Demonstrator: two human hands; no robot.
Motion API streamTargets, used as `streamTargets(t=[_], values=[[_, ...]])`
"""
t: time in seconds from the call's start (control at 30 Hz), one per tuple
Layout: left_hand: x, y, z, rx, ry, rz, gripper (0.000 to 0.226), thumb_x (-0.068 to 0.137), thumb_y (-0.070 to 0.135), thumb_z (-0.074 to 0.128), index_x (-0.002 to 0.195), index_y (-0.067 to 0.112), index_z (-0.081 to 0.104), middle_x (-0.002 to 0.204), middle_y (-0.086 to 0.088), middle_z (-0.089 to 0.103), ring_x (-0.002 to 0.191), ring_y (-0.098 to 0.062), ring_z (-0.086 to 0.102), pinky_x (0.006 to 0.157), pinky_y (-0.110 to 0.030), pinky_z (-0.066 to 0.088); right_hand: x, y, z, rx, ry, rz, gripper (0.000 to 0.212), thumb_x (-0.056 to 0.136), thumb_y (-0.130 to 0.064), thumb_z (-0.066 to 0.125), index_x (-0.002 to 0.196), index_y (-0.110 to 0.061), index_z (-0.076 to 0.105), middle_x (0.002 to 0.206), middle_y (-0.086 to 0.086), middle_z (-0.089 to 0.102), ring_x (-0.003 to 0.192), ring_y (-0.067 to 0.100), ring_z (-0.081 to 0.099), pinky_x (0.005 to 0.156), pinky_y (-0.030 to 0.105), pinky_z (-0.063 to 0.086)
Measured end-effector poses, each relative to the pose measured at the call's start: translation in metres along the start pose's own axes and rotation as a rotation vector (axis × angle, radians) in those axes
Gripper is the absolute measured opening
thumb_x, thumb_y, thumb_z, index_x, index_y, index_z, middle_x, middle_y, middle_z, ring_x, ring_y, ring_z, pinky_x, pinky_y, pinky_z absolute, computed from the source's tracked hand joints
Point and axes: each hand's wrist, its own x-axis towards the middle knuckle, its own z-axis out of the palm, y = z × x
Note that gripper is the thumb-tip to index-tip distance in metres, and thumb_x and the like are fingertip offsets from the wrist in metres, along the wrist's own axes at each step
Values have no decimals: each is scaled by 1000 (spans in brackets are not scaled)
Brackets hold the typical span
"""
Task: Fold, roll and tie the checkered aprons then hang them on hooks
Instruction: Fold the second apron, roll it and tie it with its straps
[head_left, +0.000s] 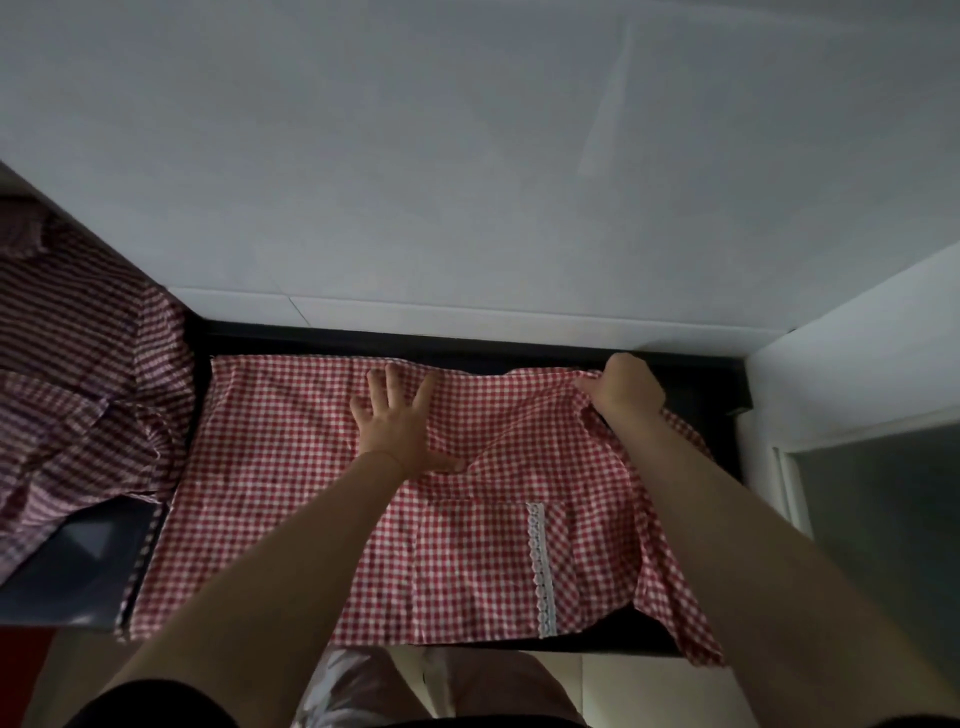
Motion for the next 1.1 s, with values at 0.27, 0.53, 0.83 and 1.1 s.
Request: streamTargets(t=[0.27, 0.53, 0.83, 1.1], values=[[-5, -26, -14, 63, -65, 106, 137, 55, 79, 73, 155, 35, -10, 161, -21, -17, 147, -46, -14, 115, -64, 4, -8, 0, -17, -201, -557, -55, 63, 82, -50, 73, 125, -6, 64, 112, 9, 65, 93, 23, 61, 86, 30, 51], [-26, 39, -22, -169, 459, 193, 38, 88, 11, 48, 126, 13, 52, 133, -13, 47, 115, -25, 47, 99, -40, 45, -31, 20, -16, 110, 79, -195, 35, 100, -36, 54, 117, -6, 53, 117, 15, 56, 95, 30, 58, 71, 33, 42], [-57, 91, 26, 212, -109, 271, 143, 57, 87, 64, 154, 26, -22, 157, -24, -29, 146, -48, -13, 115, -67, 12, -90, 57, -12, -289, -565, -45, 101, 78, -55, 76, 155, -12, 27, 159, 13, 29, 145, 35, 31, 118, 47, 26], [-37, 38, -2, 285, -160, 227, 146, 58, 73, 79, 154, 25, -19, 160, -18, -23, 149, -41, -10, 117, -62, 12, -107, 97, -27, -273, -16, 80, 27, 102, -14, 48, 126, -6, 57, 127, 14, 62, 116, 30, 60, 83, 35, 48]])
